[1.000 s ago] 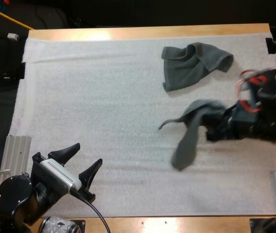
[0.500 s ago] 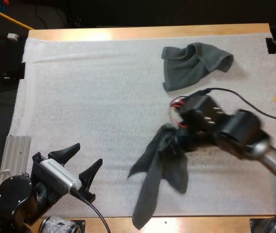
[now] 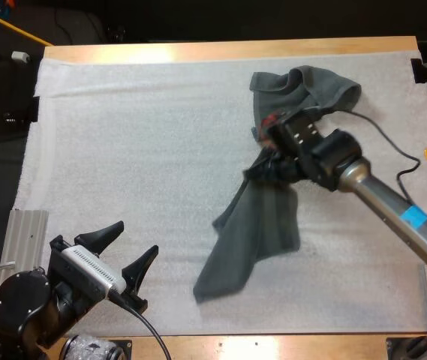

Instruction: Pick towel from pile, fold and stack

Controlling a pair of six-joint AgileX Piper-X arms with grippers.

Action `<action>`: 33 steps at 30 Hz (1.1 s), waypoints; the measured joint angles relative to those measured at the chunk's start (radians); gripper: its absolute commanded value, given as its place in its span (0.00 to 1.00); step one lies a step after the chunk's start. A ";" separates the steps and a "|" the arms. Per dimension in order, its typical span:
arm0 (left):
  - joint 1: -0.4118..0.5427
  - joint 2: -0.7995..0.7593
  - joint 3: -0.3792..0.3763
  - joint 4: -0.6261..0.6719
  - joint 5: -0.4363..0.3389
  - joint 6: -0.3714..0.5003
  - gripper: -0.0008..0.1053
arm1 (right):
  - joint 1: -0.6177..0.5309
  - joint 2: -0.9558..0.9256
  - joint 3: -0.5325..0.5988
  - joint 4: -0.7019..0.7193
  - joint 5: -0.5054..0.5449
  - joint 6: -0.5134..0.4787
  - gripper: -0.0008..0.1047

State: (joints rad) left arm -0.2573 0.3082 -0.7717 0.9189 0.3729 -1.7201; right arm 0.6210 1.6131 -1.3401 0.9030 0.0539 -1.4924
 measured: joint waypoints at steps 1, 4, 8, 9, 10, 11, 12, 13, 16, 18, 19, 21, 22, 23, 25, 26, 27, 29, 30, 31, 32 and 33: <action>0.000 0.000 0.000 0.000 0.000 0.000 0.58 | -0.016 0.000 -0.007 -0.009 0.000 0.010 0.01; 0.000 0.000 0.000 0.000 0.000 0.000 0.58 | -0.052 0.000 -0.021 -0.048 0.003 0.028 0.03; 0.000 0.000 0.000 0.000 0.000 0.000 0.58 | -0.081 0.000 -0.023 -0.058 0.001 0.032 0.38; 0.000 0.000 0.000 0.000 0.000 0.000 0.58 | -0.085 0.000 -0.023 -0.056 -0.003 0.033 0.44; 0.000 0.000 0.000 0.000 0.000 0.000 0.58 | -0.089 0.000 -0.023 -0.054 -0.008 0.034 0.59; 0.000 0.000 0.000 0.000 0.000 0.000 0.58 | -0.091 0.000 -0.023 -0.053 -0.011 0.033 0.71; 0.000 0.000 0.000 0.000 0.000 0.000 0.58 | -0.091 -0.002 -0.023 -0.047 -0.011 0.033 0.74; 0.000 0.000 0.000 0.000 0.000 0.000 0.58 | -0.090 -0.005 -0.023 -0.039 -0.011 0.033 0.76; 0.000 0.000 0.000 0.000 0.000 0.000 0.58 | -0.090 -0.026 -0.023 0.016 -0.011 0.033 0.71; 0.000 0.000 0.000 0.000 0.000 0.000 0.58 | -0.090 -0.050 -0.023 0.069 -0.011 0.029 0.66; 0.000 0.000 0.000 0.000 0.000 0.000 0.58 | -0.090 -0.064 -0.023 0.096 -0.011 0.022 0.63; 0.000 0.000 0.000 0.000 0.000 0.000 0.58 | -0.090 -0.095 -0.023 0.155 -0.011 0.002 0.59; 0.000 0.000 0.000 0.000 0.000 0.000 0.58 | -0.090 -0.111 -0.023 0.181 -0.011 -0.010 0.59; 0.000 0.000 0.000 0.000 0.000 0.000 0.58 | -0.090 -0.126 -0.023 0.203 -0.011 -0.022 0.60; 0.000 0.000 0.000 0.000 0.000 0.000 0.58 | -0.090 -0.161 -0.023 0.247 -0.008 -0.040 0.60; 0.000 0.000 0.000 0.000 0.000 0.000 0.58 | -0.090 -0.178 -0.023 0.268 -0.008 -0.044 0.60; 0.000 0.000 0.000 0.000 0.000 0.000 0.58 | -0.090 -0.192 -0.023 0.283 -0.008 -0.047 0.60; 0.000 0.000 0.000 0.001 0.000 0.000 0.58 | -0.090 -0.223 -0.023 0.310 -0.008 -0.048 0.60; 0.000 0.000 0.000 0.006 0.000 0.000 0.58 | -0.090 -0.235 -0.023 0.322 -0.008 -0.048 0.60; 0.000 0.000 0.000 0.011 0.000 0.000 0.58 | -0.090 -0.248 -0.023 0.334 -0.008 -0.048 0.60; 0.000 0.000 0.000 0.019 0.000 0.000 0.58 | -0.090 -0.258 -0.023 0.345 -0.008 -0.048 0.60; 0.000 0.000 0.000 0.028 0.000 0.000 0.58 | -0.090 -0.269 -0.023 0.354 -0.008 -0.048 0.60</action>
State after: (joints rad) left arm -0.2573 0.3082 -0.7717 0.9467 0.3729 -1.7201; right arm 0.5306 1.3444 -1.3635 1.2573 0.0457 -1.5405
